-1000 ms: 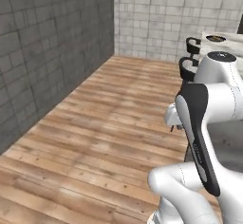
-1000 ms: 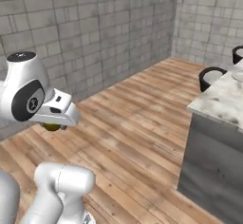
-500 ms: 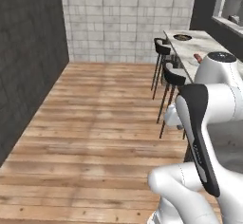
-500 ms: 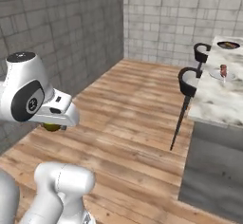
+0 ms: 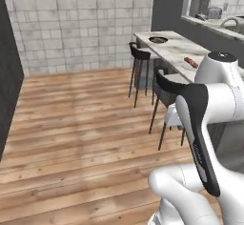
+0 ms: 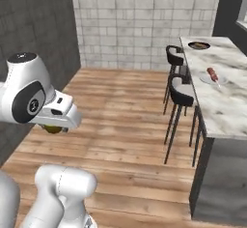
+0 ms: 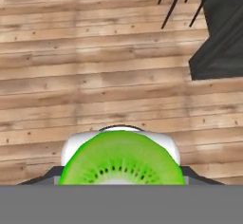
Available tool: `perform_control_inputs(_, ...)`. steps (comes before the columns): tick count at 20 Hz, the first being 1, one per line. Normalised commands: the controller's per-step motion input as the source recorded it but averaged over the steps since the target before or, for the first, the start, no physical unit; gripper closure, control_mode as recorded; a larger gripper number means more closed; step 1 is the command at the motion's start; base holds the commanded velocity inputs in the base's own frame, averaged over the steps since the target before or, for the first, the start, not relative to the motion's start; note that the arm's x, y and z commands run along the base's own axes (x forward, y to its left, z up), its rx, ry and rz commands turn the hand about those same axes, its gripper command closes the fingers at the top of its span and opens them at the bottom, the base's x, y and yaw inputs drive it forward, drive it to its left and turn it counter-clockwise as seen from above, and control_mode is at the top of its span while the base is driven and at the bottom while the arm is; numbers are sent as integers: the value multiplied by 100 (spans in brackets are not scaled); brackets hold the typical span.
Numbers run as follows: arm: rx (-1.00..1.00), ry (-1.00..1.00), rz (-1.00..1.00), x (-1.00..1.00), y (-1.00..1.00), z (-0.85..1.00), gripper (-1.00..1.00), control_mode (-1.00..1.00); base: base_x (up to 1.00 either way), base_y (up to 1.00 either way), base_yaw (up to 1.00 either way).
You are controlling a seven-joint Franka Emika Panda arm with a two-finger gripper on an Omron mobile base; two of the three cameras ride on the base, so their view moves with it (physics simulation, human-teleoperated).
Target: Pick up the pear and kiwi from the fridge and place one fruit on each plate on the dining counter.
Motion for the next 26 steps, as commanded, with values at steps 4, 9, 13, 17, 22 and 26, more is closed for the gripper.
perform_control_inputs(4,0,0,0,0,0,0,100,100,52,91,-52)
perform_control_inputs(9,0,0,0,0,0,0,100,100,90,63,-63)
perform_control_inputs(13,0,0,0,0,0,0,100,100,95,59,-67)
perform_control_inputs(17,0,0,0,0,0,0,100,100,89,59,-70)
perform_control_inputs(22,0,0,0,0,0,0,100,100,41,71,-66)
perform_control_inputs(26,0,0,0,0,0,0,100,100,13,76,-63)
